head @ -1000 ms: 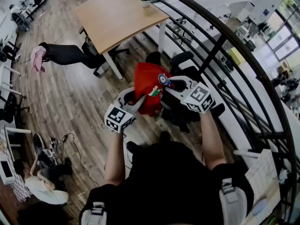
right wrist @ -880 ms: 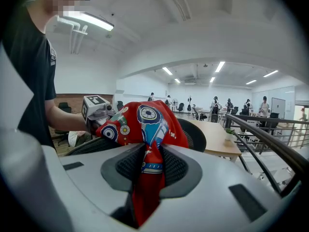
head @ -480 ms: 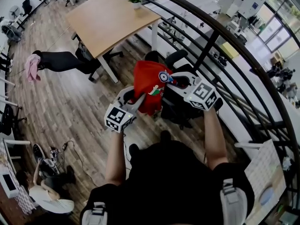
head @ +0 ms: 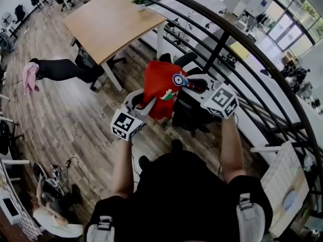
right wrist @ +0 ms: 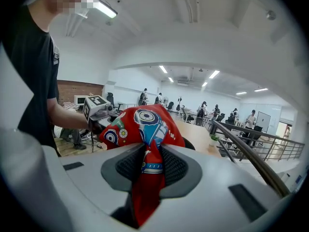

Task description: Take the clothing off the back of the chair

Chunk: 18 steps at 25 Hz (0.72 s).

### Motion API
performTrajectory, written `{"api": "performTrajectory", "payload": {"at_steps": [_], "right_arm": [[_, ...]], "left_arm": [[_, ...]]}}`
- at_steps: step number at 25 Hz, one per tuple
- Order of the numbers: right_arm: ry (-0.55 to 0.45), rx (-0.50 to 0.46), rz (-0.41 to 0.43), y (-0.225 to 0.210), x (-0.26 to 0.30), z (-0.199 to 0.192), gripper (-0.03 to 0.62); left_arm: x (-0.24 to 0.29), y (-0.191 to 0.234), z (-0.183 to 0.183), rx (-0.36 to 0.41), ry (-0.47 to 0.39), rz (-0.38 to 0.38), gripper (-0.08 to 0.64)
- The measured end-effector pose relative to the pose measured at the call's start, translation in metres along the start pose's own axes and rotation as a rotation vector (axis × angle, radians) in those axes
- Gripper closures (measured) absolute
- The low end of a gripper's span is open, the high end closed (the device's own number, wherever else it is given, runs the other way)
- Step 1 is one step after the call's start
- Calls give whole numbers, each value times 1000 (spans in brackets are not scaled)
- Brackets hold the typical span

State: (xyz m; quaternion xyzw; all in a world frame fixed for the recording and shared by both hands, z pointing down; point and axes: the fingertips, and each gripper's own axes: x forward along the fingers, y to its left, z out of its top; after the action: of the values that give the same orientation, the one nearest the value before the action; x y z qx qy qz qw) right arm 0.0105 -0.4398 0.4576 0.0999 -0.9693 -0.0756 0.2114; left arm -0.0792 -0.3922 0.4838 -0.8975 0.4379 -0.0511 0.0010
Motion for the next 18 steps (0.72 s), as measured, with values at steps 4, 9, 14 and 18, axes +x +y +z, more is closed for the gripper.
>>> {"api": "performTrajectory", "payload": {"at_steps": [4, 9, 14, 18], "right_arm": [[-11, -9, -10, 6, -4, 8, 500], [-19, -25, -35, 16, -10, 28, 500], [-35, -57, -30, 28, -3, 42, 500], [-46, -74, -16, 39, 10, 54, 500]], "left_arm": [[-8, 0, 7, 13, -17, -11, 455], [-19, 0, 15, 12, -32, -15, 456], [-36, 2, 21, 26, -47, -10, 454], [-55, 12, 26, 57, -65, 9, 456]]}}
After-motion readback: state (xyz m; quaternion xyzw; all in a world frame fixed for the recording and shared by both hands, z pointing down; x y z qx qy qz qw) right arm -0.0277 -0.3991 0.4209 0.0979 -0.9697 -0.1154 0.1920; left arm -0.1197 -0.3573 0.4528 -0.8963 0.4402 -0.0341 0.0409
